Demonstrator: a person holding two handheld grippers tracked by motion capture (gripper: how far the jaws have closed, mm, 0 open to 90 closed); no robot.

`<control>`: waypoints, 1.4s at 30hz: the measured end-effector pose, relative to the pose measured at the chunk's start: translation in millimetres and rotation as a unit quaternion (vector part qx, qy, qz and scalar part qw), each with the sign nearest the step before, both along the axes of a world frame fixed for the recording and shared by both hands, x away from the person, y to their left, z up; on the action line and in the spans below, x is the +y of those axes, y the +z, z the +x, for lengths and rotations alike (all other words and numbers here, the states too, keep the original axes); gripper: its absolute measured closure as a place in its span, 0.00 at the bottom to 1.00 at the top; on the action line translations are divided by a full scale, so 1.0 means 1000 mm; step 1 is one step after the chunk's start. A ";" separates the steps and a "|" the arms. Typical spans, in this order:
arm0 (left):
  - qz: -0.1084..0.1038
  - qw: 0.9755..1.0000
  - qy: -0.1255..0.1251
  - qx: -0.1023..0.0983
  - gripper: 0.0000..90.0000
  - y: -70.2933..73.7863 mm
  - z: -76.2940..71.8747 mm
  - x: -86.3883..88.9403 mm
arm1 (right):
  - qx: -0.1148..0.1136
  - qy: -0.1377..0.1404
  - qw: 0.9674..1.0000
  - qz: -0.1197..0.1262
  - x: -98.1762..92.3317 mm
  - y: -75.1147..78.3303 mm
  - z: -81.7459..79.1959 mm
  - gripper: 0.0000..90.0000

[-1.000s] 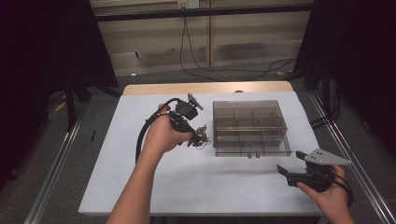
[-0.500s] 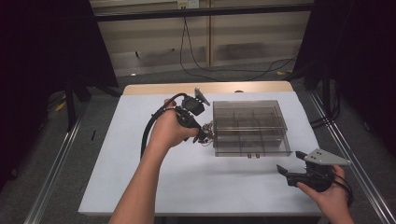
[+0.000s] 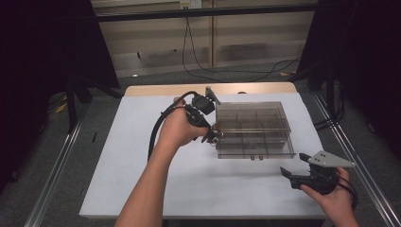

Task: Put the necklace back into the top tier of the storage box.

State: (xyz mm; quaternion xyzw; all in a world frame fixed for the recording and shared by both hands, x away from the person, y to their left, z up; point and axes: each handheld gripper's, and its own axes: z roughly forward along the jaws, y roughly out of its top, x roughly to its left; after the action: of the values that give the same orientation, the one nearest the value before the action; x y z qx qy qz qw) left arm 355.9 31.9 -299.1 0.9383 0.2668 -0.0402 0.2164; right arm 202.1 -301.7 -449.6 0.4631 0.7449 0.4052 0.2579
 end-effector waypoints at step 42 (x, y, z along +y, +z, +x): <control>0.016 0.999 -0.034 0.006 0.90 -0.025 0.003 -0.038 | -0.003 0.000 1.000 0.002 -0.003 0.002 -0.001 0.16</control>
State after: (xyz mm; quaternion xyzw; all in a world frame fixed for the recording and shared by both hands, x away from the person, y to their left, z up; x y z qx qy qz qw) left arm 358.7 -5.9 -324.4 0.9499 0.2364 -0.0490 0.1983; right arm 201.5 -304.3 -447.7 0.4626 0.7434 0.4080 0.2588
